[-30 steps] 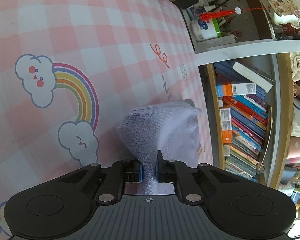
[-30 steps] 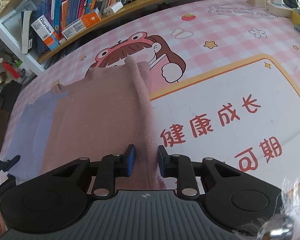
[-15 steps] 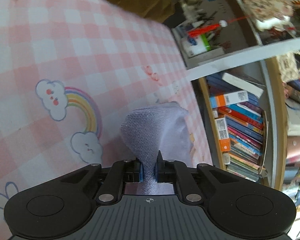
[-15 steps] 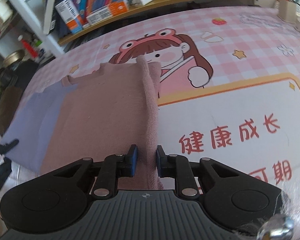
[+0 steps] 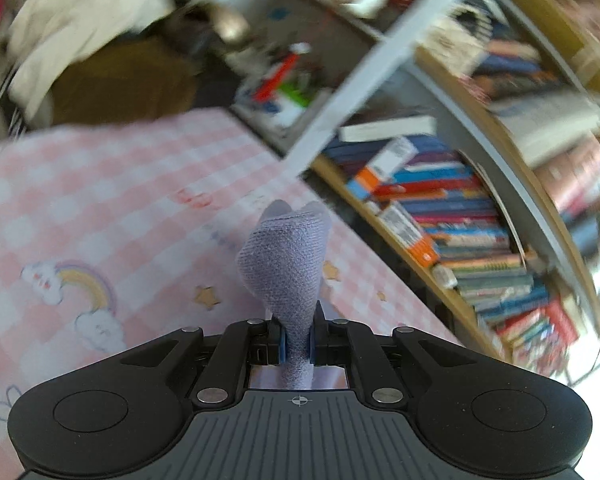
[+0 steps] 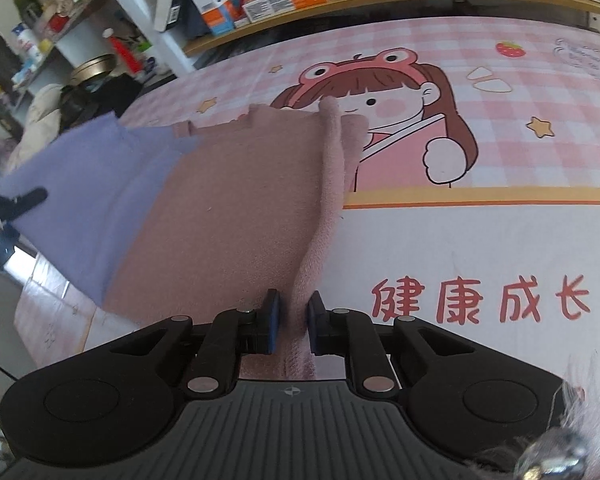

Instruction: Fold clothes

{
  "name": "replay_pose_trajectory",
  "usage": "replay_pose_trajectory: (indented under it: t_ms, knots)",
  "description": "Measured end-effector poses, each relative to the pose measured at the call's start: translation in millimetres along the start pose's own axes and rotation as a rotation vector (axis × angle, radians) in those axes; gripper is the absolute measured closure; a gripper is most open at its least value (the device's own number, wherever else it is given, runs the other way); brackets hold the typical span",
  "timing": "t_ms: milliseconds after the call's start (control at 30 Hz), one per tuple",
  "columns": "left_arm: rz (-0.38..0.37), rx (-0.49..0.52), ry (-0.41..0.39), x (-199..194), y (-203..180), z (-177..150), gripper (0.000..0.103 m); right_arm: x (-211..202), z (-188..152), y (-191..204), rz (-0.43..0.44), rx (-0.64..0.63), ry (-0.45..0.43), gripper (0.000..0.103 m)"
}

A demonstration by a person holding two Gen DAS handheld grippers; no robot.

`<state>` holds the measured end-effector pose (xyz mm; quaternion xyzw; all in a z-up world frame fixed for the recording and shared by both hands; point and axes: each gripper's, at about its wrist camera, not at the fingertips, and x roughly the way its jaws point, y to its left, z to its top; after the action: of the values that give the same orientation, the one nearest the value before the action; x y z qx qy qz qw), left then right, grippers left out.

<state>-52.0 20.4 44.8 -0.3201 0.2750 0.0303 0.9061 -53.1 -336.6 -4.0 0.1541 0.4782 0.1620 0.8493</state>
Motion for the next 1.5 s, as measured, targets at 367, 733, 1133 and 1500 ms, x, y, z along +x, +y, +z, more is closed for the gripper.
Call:
replay_pose_trajectory:
  t_ms: [367,733,1133,1500]
  knots:
    - [0.020,0.648,0.021,-5.0,-138.7,-71.3,0.094,2.6,2.8,-19.3,0.119,-0.030,0.018,0.090]
    - [0.185,1.454,0.168,37.2,-194.2,-224.5,0.084,4.6,6.4,-31.4,0.192,-0.032,0.041,0.089]
    - [-0.011,1.237,0.262,-10.5,-179.3,-195.7,0.072,-1.3,7.2,-38.4,0.214,-0.017,0.048,0.085]
    - [-0.018,0.850,0.081,-16.1,-155.9,-109.3,0.073,-40.5,28.9,-55.6,0.296,0.106,-0.060,0.077]
